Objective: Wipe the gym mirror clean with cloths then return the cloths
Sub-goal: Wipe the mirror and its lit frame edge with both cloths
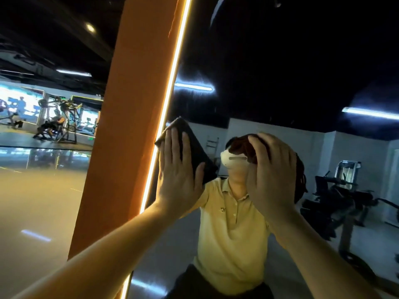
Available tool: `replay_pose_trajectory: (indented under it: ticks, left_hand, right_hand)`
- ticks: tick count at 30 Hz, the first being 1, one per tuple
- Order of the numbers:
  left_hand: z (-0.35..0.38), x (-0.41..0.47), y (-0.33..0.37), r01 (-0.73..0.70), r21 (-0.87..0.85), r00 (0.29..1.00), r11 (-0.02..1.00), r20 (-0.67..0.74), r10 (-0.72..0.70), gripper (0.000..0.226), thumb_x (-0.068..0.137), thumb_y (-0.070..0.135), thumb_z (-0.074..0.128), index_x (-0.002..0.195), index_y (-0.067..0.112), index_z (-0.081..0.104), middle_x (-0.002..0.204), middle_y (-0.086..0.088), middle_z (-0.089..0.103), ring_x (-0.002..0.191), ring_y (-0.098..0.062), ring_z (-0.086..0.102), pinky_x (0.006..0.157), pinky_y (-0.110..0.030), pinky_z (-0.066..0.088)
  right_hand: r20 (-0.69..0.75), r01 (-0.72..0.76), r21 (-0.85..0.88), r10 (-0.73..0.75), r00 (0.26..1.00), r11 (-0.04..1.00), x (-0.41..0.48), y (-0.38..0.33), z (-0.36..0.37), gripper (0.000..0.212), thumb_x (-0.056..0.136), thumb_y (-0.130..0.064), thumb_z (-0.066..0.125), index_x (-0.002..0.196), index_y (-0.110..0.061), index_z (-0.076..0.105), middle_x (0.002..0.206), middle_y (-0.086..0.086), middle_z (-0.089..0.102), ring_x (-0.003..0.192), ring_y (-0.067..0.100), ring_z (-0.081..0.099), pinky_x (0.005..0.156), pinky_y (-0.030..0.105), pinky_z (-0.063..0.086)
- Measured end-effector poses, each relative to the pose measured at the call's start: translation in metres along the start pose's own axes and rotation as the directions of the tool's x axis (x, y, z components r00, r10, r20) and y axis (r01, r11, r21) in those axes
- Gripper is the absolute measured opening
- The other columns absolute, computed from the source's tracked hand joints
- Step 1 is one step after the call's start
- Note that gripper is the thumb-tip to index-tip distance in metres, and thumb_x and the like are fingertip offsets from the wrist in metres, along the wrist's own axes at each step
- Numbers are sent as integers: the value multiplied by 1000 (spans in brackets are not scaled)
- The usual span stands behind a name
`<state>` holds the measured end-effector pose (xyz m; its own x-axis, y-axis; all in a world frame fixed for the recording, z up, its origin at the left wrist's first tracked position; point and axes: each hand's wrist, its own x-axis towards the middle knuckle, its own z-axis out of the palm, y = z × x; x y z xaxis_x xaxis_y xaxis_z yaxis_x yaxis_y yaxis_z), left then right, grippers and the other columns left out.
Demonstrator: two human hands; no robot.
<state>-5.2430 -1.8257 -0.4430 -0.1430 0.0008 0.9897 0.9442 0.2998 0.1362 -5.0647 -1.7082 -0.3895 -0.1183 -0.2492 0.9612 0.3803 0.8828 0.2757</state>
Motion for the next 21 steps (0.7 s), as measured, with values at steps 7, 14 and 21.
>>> replay_pose_trajectory:
  ticks: [7, 14, 21]
  left_hand:
    - [-22, -194, -39, -51, 57, 966, 997, 256, 35, 73, 111, 46, 24, 164, -3, 12, 172, -27, 6, 160, -44, 10, 121, -66, 27]
    - [-9, -10, -11, -24, 37, 998, 999, 57, 21, 75, 110, 47, 26, 163, -6, 16, 171, -30, 9, 160, -44, 7, 128, -61, 14]
    - [0, -29, -13, -167, 52, 983, 985, 83, 162, 74, 111, 47, 26, 166, 0, 8, 174, -22, 0, 162, -40, 2, 129, -60, 13]
  right_hand:
    - [34, 76, -30, -75, 997, 997, -33, -7, 4, 55, 85, 5, 69, 138, -4, 57, 141, 21, 57, 135, 43, 50, 113, 55, 34]
    - [54, 83, -19, -82, 995, 996, -35, -7, 6, 57, 88, -2, 76, 140, -8, 53, 143, 19, 57, 136, 38, 46, 115, 52, 32]
    - [41, 40, 14, -41, 998, 999, -16, 11, -7, 54, 91, -6, 57, 143, -12, 47, 142, 11, 50, 134, 32, 46, 111, 53, 40]
